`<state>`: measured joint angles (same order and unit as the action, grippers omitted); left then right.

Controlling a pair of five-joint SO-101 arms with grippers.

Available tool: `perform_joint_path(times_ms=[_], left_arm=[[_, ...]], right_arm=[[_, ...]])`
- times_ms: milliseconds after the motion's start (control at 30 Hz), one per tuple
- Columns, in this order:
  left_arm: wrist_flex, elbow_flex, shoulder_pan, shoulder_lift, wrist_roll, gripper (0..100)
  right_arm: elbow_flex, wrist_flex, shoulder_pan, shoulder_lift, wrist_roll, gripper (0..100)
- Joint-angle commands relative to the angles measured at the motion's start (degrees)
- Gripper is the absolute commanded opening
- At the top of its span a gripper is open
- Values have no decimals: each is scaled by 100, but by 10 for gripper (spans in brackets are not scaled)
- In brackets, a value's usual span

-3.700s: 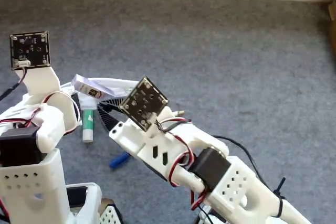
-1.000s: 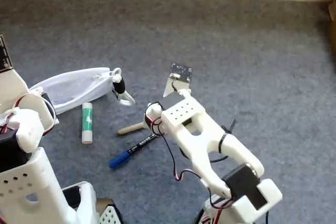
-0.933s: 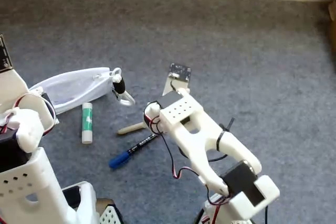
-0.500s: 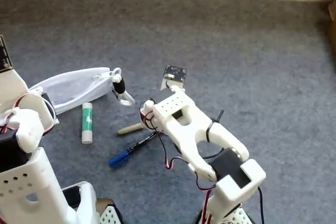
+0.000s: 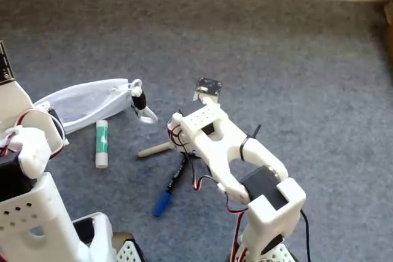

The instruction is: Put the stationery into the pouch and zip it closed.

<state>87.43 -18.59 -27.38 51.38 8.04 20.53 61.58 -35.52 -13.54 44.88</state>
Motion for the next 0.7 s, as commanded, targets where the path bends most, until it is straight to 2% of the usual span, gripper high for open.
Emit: perform_joint_path(times_ms=[0,233,667], left_arm=[[-35,22,-40,57,26,7],[-26,31,-40,57,26,7],[-9,31,-31,57,26,7]], right_arm=[[-198,251,22,-48,26,5],[-180,831,-13,884,18,5],[31,1042,-22,2378,9,5]])
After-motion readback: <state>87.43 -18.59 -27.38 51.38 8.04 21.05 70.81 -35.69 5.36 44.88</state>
